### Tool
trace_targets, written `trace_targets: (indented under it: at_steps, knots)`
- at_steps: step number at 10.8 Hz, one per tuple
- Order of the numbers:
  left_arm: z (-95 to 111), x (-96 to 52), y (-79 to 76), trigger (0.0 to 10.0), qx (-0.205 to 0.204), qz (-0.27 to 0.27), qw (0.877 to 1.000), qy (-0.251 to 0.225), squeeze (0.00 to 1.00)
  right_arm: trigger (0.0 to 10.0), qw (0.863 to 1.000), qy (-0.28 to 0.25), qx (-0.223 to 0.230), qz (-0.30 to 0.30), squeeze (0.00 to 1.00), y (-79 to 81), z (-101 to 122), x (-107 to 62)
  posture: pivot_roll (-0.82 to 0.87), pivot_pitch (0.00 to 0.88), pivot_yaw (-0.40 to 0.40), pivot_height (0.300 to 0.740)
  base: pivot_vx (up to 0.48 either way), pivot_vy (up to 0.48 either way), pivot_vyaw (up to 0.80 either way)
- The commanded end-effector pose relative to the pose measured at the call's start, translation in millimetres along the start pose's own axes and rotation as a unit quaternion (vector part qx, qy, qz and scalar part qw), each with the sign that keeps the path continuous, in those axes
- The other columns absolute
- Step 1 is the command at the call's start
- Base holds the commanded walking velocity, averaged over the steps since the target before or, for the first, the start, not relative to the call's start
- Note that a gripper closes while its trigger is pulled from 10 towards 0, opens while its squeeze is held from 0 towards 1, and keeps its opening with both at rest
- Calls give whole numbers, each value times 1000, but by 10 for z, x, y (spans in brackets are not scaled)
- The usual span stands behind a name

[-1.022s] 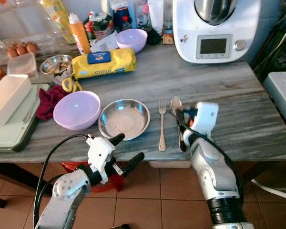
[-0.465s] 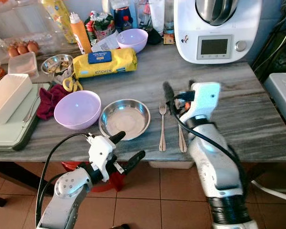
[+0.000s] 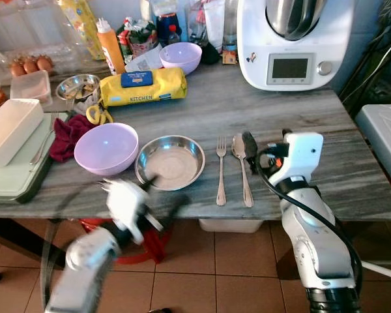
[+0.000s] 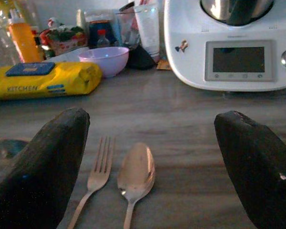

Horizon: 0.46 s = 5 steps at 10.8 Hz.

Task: Setting the table

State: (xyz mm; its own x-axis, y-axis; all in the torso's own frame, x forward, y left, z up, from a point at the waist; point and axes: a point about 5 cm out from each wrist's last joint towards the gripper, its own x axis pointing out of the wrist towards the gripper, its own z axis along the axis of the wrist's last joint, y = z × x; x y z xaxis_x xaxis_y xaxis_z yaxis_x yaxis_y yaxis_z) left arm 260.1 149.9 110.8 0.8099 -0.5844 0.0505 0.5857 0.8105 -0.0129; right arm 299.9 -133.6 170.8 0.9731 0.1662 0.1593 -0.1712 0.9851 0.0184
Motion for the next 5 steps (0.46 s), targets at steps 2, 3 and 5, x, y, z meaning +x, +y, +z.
trace_targets:
  at_steps: [2,3,5]
  knots:
    - [83,40,211,10000,19,107,994,5,0,10000,1000,-16,8,-1,1000,20,81,-22,-17,77,56,740,0,0,0]
    - [133,49,282,10000,20,160,987,-5,0,10000,1000,-15,5,-6,1000,12,78,-34,-15,76,57,740,0,0,0]
    - [151,52,318,10000,32,216,976,-10,0,10000,1000,-9,2,-18,39,-14,50,-49,-9,76,58,740,0,0,0]
